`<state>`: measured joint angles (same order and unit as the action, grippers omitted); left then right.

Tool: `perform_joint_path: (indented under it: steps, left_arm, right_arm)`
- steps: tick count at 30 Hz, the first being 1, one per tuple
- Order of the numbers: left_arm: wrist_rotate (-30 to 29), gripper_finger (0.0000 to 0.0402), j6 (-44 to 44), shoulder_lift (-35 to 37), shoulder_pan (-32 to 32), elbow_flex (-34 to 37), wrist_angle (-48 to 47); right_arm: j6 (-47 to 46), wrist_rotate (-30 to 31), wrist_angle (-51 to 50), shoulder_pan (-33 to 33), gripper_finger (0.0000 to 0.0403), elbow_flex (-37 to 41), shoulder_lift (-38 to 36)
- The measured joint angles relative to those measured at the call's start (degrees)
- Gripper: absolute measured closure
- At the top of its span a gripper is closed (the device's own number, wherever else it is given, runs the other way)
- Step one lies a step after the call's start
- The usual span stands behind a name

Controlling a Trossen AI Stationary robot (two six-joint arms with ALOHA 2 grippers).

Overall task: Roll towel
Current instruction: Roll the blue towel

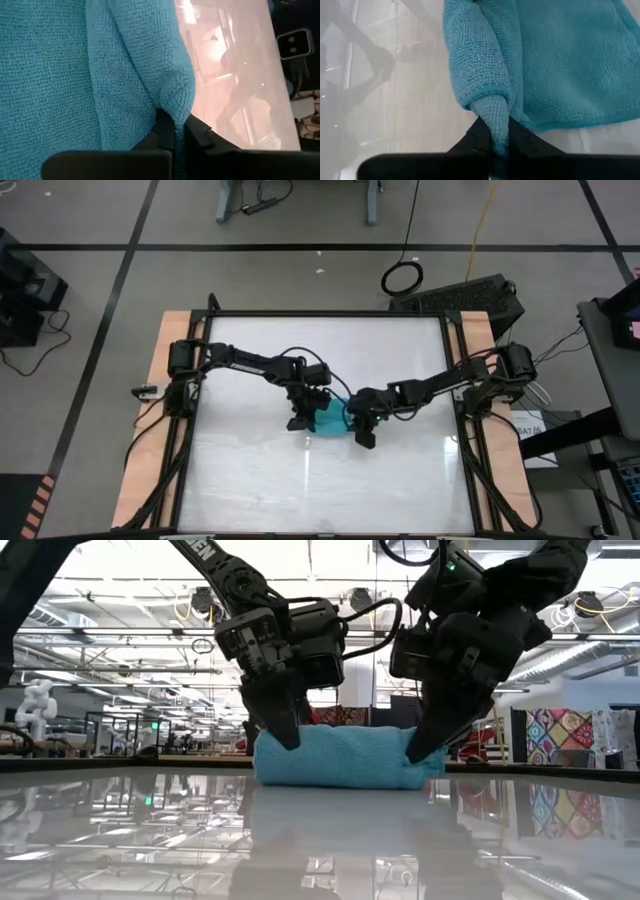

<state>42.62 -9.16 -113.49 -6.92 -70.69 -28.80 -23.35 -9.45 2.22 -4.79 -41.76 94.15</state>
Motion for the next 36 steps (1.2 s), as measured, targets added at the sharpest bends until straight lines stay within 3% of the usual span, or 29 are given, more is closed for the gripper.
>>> perform_joint_path:
  steps: [4,11,14,19,25,29,32,36]
  left_arm:
    - [0.45,0.0391,2.64,0.03,0.00,-0.03,0.10]
    - [-0.64,0.0391,5.85,-1.92,0.07,-0.03,-0.63]
    - [-0.65,0.0391,6.97,-2.70,0.07,-0.03,0.21]
    - [-0.21,0.0391,8.26,-3.45,0.07,-0.03,1.19]
    - [-0.19,0.0391,9.30,-3.47,-0.11,-0.04,2.53]
    - [0.09,0.0391,10.35,-3.53,-0.15,-0.05,3.63]
    - [0.19,0.0391,10.59,-3.54,-0.15,-0.03,4.20]
    - [0.40,0.0391,11.78,-3.56,-0.15,-0.05,4.32]
  right_arm:
    - [0.07,-4.37,-0.55,0.01,0.0349,-0.03,0.00]
    - [5.49,-8.60,-4.65,-0.45,0.0237,0.04,-1.60]
    - [9.25,-2.79,-9.47,-2.93,0.0212,0.04,-4.16]
    - [19.84,9.07,-11.50,-10.26,0.0205,0.09,-8.24]
    - [32.71,27.60,-8.64,-20.09,0.0205,0.09,-8.62]
    - [40.42,35.59,-4.03,-23.78,0.0205,0.09,-6.36]
    - [44.74,39.56,-0.61,-24.62,0.0205,0.07,-4.19]
    - [47.72,39.92,2.90,-23.95,0.0205,0.07,-0.53]
